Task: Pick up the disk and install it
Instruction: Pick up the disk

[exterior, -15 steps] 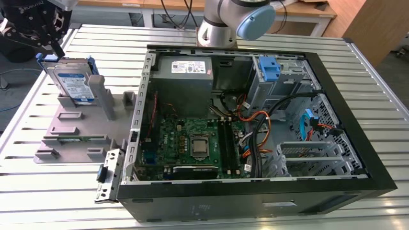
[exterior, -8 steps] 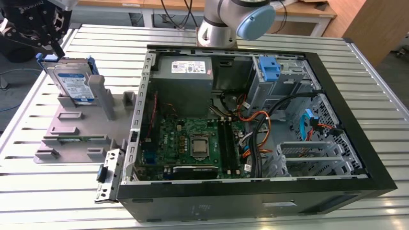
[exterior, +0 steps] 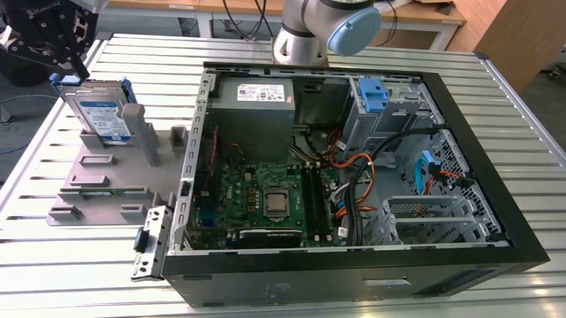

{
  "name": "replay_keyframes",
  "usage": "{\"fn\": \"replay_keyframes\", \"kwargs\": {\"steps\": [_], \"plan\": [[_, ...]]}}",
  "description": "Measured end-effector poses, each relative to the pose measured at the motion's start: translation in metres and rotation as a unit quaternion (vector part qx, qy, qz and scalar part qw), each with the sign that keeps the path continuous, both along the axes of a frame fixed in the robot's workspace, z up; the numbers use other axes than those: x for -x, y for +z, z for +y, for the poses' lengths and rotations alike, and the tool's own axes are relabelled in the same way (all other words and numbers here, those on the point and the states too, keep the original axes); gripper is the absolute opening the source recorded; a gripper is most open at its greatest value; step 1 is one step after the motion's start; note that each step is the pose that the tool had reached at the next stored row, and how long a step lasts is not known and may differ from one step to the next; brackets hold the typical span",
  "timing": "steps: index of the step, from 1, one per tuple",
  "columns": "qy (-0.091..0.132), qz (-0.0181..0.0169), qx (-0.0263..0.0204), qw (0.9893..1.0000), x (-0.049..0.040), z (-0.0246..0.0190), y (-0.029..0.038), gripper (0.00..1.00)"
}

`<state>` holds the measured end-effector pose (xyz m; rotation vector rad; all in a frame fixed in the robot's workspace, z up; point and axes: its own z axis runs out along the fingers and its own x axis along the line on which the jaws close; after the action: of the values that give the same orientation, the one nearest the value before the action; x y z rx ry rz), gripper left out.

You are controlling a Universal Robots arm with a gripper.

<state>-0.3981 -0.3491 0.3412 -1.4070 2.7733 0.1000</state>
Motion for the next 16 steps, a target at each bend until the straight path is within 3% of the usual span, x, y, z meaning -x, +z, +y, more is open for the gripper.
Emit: {"fn": "replay_keyframes", "kwargs": {"steps": [16], "plan": [[0.009,0.0,0.0,1.0,0.0,0.0,0.0,0.11]]}}
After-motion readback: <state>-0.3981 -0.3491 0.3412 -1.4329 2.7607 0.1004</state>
